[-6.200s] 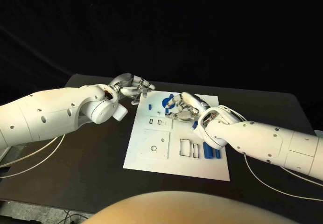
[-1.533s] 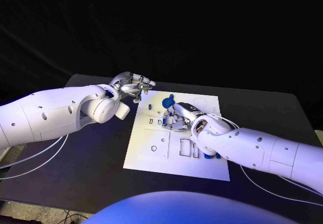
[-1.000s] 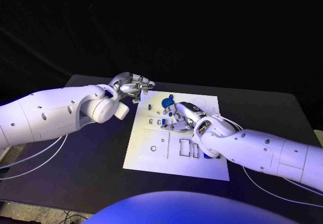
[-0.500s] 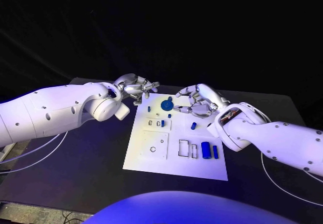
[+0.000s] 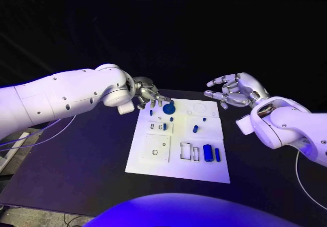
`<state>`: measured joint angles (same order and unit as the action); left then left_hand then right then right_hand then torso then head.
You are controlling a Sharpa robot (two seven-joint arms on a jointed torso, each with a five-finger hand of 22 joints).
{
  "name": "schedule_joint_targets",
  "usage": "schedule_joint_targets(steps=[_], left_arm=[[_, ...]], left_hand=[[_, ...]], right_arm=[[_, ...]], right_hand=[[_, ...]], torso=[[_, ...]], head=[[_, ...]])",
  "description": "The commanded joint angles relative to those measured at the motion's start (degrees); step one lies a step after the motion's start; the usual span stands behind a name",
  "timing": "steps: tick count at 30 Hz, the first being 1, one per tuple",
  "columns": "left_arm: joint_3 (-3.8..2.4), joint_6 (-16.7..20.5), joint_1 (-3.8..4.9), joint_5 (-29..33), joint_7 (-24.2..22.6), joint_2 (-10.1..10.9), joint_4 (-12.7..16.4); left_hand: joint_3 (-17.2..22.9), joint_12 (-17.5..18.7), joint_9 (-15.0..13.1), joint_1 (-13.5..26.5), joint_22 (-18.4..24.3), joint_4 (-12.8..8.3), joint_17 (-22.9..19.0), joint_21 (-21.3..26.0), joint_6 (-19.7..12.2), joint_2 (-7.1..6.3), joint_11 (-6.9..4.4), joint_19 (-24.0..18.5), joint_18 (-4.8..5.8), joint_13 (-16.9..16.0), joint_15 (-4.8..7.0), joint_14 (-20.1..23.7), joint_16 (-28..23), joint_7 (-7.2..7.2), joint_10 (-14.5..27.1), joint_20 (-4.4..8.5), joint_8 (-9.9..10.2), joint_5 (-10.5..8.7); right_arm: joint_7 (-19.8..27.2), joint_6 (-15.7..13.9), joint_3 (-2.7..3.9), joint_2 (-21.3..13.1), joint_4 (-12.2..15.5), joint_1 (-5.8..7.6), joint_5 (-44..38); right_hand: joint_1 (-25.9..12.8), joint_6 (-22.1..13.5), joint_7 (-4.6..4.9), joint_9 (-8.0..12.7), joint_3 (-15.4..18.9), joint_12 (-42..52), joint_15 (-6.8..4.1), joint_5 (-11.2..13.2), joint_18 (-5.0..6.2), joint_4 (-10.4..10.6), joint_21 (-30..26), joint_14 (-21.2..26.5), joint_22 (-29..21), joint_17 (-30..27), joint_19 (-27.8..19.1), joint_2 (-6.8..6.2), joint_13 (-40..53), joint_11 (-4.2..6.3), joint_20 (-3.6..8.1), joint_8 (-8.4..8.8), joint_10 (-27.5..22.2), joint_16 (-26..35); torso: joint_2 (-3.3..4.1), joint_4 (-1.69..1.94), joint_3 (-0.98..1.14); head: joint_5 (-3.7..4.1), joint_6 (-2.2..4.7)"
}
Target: Assemble the parts on the task board
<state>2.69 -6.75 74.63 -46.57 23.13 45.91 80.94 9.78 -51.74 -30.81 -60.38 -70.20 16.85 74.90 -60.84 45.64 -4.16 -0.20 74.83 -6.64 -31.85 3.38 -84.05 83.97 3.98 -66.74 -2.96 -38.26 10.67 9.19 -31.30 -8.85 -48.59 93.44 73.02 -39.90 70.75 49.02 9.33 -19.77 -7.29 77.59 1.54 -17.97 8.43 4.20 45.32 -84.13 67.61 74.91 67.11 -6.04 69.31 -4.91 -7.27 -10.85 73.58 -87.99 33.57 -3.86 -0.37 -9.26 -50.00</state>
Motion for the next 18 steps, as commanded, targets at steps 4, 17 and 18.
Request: schedule_joint_targets(steps=[4,17,18], left_arm=[[0.08,-13.2,0.96,-4.8,12.7,-3.8,-2.8],[1.29,-17.5,1.27,-5.0,15.9,-9.6,-7.5],[1.36,-17.2,1.27,-4.8,15.8,-9.9,-7.7]], left_hand=[[-1.7,0.5,-0.3,0.0,0.0,0.0,5.3,0.3,-2.3,0.78,0.33,-0.1,0.01,0.2,0.03,-3.8,0.1,0.59,1.0,0.01,0.3,-2.0],[-3.4,-0.5,1.0,-1.2,-3.8,-0.1,9.0,-4.9,-4.6,3.15,0.92,3.2,1.15,-0.8,-0.43,-4.8,2.5,1.38,0.3,-0.38,3.6,-0.7],[-3.5,-0.5,1.2,-1.5,-4.0,-0.1,9.0,-5.2,-4.7,3.32,0.97,3.3,1.2,-0.8,-0.47,-4.8,2.5,1.42,0.4,-0.42,3.8,-0.23]], right_arm=[[-0.1,1.3,0.0,-1.3,-0.5,0.41,3.6],[-0.8,-1.3,-0.01,-1.8,-2.1,0.8,3.9],[-0.7,-1.5,-0.01,-1.7,-2.2,0.81,4.0]], right_hand=[[0.4,0.3,0.01,-0.1,-0.4,-0.4,-0.35,-0.4,0.86,0.1,-0.4,-1.6,-0.1,4.0,-0.4,-0.08,-0.1,0.06,0.21,-0.26,-0.2,0.2],[1.3,-0.7,-0.29,-0.4,-5.3,-23.9,-0.81,-0.9,2.08,1.0,-14.6,11.7,-8.3,-24.0,-7.4,-2.02,-28.8,0.45,0.29,-2.27,-18.4,14.2],[1.3,-0.7,-0.16,-0.3,-7.4,-27.5,-0.73,-0.7,2.05,1.3,-17.1,15.5,-10.4,-31.5,-8.1,-2.7,-31.7,0.23,0.12,-2.6,-18.7,20.0]], torso=[[-0.38,-0.15,0.4],[-0.12,-0.01,0.22],[-0.11,-0.02,0.2]], head=[[0.21,0.0],[0.14,0.0],[0.13,0.0]])
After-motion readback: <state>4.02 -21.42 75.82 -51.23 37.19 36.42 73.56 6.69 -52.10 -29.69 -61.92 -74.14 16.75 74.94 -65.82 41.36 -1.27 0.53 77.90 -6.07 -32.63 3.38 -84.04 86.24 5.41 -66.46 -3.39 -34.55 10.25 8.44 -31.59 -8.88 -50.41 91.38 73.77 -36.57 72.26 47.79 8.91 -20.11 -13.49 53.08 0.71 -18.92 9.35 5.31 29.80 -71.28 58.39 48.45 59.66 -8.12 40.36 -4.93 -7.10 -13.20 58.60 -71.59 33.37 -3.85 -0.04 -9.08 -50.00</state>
